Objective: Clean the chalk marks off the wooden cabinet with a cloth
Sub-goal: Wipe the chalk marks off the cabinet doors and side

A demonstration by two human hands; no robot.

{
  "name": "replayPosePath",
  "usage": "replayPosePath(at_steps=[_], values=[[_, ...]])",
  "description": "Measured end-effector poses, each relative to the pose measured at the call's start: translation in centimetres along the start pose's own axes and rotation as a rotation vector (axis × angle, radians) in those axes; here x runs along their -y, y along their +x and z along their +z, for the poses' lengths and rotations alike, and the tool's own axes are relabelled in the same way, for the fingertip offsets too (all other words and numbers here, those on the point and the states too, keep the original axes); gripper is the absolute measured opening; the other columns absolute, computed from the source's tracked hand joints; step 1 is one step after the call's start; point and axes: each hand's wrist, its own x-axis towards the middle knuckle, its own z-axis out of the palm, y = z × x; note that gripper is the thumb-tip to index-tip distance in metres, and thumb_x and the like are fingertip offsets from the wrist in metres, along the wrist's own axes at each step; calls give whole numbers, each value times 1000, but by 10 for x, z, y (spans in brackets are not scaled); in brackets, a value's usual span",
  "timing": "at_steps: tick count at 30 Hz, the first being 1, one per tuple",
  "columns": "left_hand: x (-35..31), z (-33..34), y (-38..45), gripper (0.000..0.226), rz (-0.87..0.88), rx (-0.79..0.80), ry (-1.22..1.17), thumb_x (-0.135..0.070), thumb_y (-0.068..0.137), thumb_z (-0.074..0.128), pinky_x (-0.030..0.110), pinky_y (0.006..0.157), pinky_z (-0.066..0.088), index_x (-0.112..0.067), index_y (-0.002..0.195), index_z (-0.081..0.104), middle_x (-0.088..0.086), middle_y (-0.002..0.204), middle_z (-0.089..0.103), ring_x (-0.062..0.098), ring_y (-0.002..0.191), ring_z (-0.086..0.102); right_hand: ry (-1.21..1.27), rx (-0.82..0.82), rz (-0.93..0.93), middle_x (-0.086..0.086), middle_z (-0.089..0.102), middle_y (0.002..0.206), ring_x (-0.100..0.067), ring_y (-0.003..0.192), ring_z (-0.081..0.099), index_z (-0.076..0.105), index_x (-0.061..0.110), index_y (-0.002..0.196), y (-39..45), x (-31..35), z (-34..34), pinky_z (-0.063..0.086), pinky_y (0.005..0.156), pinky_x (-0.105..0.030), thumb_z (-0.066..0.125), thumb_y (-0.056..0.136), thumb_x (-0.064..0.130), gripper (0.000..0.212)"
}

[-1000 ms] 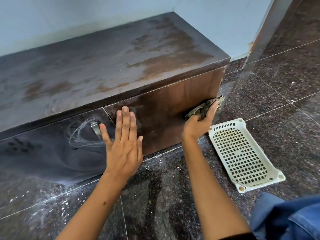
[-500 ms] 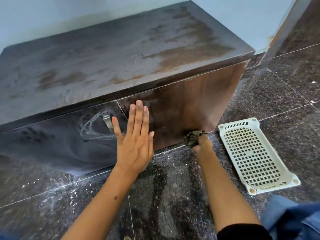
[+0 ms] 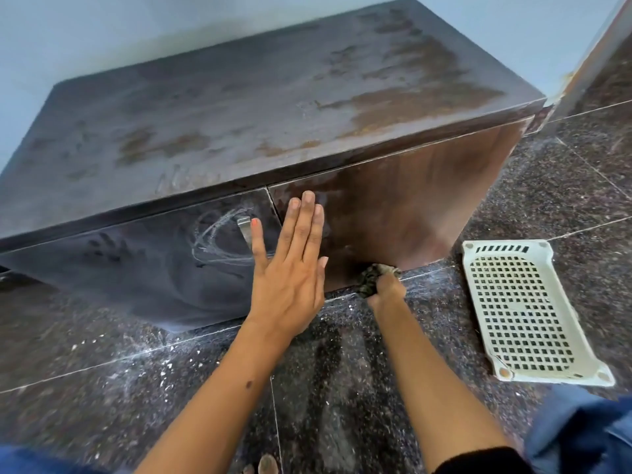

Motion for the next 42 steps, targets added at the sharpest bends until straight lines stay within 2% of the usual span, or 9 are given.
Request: replayPosePath(at_steps=[4, 7, 12, 14, 16, 19, 29, 37, 42], values=[[11, -6, -9, 62, 33, 15, -6, -30, 96, 30, 55, 115, -4, -6, 151, 15, 9, 159, 9, 21, 147, 8, 23, 39, 47, -12, 60, 122, -28, 96, 62, 54, 9, 123, 1, -20, 18, 55, 79, -47, 52, 89, 14, 35], [23, -8, -20, 63, -5, 20, 20, -30, 95, 31, 53, 115, -5, -5, 150, 17, 10, 159, 10, 22, 147, 9, 135, -16, -181, 1, 53, 118, -17, 84, 53, 43, 17, 139, -60, 6, 31, 41, 85, -27, 40, 96, 3, 46], [33, -12, -29, 63, -68, 6, -1, -30, 95, 33, 54, 115, -2, -3, 150, 17, 11, 159, 9, 22, 147, 9, 15, 25, -983, -5, 31, 151, 1, 128, 39, 29, 13, 146, -137, 11, 47, 22, 109, -14, 39, 82, -18, 72], [35, -13, -32, 64, -79, 1, 11, -29, 94, 34, 55, 115, 1, -3, 150, 18, 11, 159, 9, 23, 146, 11, -155, 57, -1361, -7, 32, 149, 13, 124, 37, 38, 8, 142, -149, -1, 47, 19, 104, -7, 44, 72, -20, 76], [37, -13, -34, 63, -81, 0, 16, -30, 94, 33, 54, 115, 0, -2, 149, 19, 11, 158, 10, 23, 146, 12, -339, 91, -1644, -13, 38, 146, -7, 111, 51, 46, 8, 136, -145, -13, 43, 34, 98, -21, 47, 74, -21, 69], [38, -13, -33, 63, -74, 6, 16, -29, 95, 32, 54, 115, 0, -3, 150, 18, 11, 159, 10, 24, 146, 12, -509, 112, -1943, -13, 43, 140, -21, 96, 45, 55, 8, 128, -118, -18, 33, 48, 82, -36, 47, 83, -20, 53], [33, -28, -28, 63, -72, 8, 21, -29, 95, 31, 54, 115, -2, -4, 150, 16, 10, 159, 8, 23, 147, 9, -932, 153, -2111, -9, 37, 143, -31, 103, 42, 50, 19, 131, -64, -6, -9, 46, 86, -46, 39, 82, -14, 61], [35, -38, -32, 63, -66, 5, 66, -29, 94, 32, 53, 114, -7, -3, 150, 17, 11, 159, 10, 24, 147, 10, -622, 72, -2195, -15, 49, 136, -29, 98, 43, 61, 9, 125, -120, 23, 34, 49, 82, -41, 51, 88, -12, 44], [34, -35, -30, 64, -50, 23, 69, -30, 94, 32, 55, 115, -2, -4, 150, 18, 11, 159, 11, 23, 147, 10, -739, 100, -2206, -12, 49, 137, -29, 99, 45, 60, 12, 126, -97, 5, 20, 48, 84, -41, 53, 81, -18, 55]])
